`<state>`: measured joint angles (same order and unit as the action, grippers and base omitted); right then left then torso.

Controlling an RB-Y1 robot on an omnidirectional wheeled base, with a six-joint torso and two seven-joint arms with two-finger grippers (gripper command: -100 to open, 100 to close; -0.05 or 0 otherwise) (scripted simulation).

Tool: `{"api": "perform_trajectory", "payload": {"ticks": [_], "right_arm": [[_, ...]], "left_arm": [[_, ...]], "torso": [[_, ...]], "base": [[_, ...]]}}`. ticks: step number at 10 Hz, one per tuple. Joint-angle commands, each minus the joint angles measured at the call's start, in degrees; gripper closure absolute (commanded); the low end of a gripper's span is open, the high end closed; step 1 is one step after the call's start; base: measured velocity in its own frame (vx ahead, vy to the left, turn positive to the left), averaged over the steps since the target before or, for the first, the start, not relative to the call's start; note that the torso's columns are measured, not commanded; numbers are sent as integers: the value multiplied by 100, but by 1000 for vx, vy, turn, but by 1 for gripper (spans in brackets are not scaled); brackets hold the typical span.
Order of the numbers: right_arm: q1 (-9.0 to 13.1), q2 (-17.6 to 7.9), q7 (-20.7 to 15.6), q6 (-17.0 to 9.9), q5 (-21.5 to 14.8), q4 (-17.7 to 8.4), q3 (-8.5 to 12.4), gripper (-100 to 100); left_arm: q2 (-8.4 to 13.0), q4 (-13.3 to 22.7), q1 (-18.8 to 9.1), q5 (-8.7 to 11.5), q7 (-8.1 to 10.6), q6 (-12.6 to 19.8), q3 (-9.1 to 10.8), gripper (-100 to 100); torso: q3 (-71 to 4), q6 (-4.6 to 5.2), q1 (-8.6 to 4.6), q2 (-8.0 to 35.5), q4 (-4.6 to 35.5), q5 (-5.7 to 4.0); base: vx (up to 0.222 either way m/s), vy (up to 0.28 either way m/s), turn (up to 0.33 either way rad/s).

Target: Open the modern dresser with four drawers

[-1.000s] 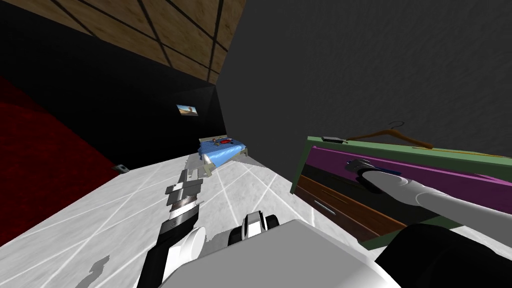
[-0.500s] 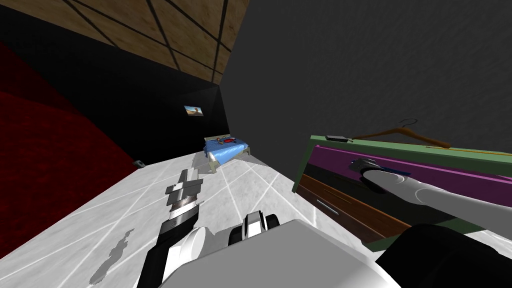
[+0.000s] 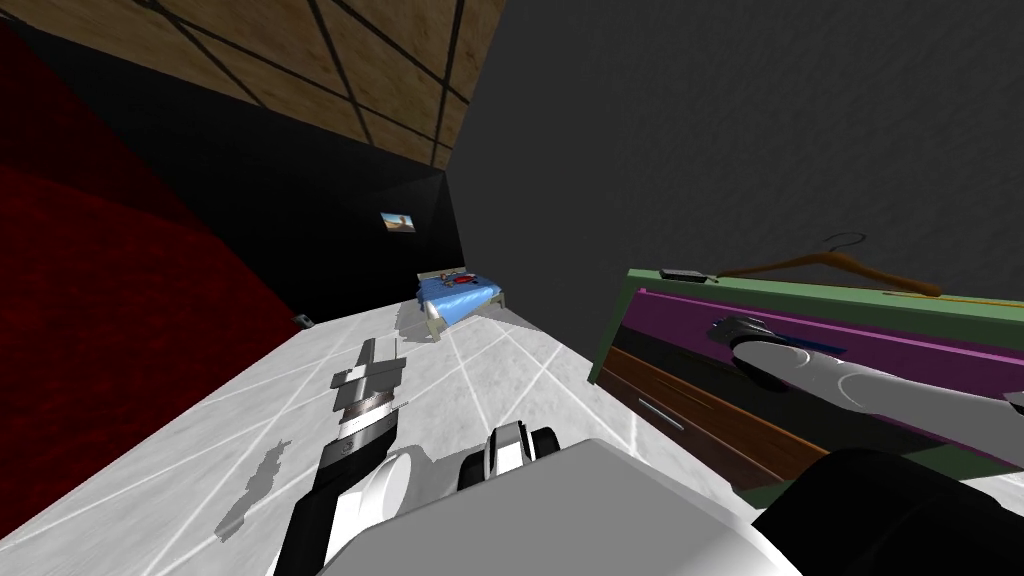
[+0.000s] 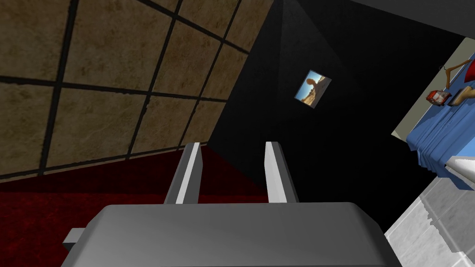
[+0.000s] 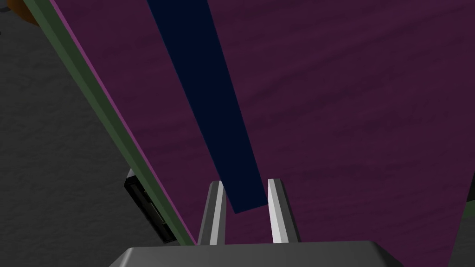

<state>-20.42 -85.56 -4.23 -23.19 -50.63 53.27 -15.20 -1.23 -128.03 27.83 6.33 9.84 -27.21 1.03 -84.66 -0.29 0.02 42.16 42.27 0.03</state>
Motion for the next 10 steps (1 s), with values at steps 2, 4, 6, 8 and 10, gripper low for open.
{"api": "perform_trajectory", "payload": {"ticks": [2, 4, 6, 8, 10], "right_arm": [[78, -381, 585, -359, 124, -172, -619, 100], [78, -381, 804, -359, 124, -172, -945, 100], [49, -371, 763, -351, 124, -114, -888, 100], [37, -394, 773, -371, 115, -82, -896, 100], [18, -639, 851, -163, 188, -56, -860, -100]], "left_arm": [[0, 0, 1, 0, 0, 0, 0, 0], [0, 0, 0, 0, 0, 0, 0, 0], [0, 0, 1, 0, 0, 0, 0, 0], [-2, 0, 0, 0, 0, 0, -1, 0], [-1, -1, 1, 0, 0, 0, 0, 0]], "torso": [[6, 27, 5, 4, -1, -3], [8, 20, 44, 19, 11, 35], [10, 39, 21, 19, 10, 25], [26, 42, 45, 36, 9, 11], [6, 33, -12, 9, 4, 6]], "base": [[-49, 35, 85], [-57, 31, 51], [-34, 53, -6], [-65, 187, -46], [-3, 48, -67]]}}
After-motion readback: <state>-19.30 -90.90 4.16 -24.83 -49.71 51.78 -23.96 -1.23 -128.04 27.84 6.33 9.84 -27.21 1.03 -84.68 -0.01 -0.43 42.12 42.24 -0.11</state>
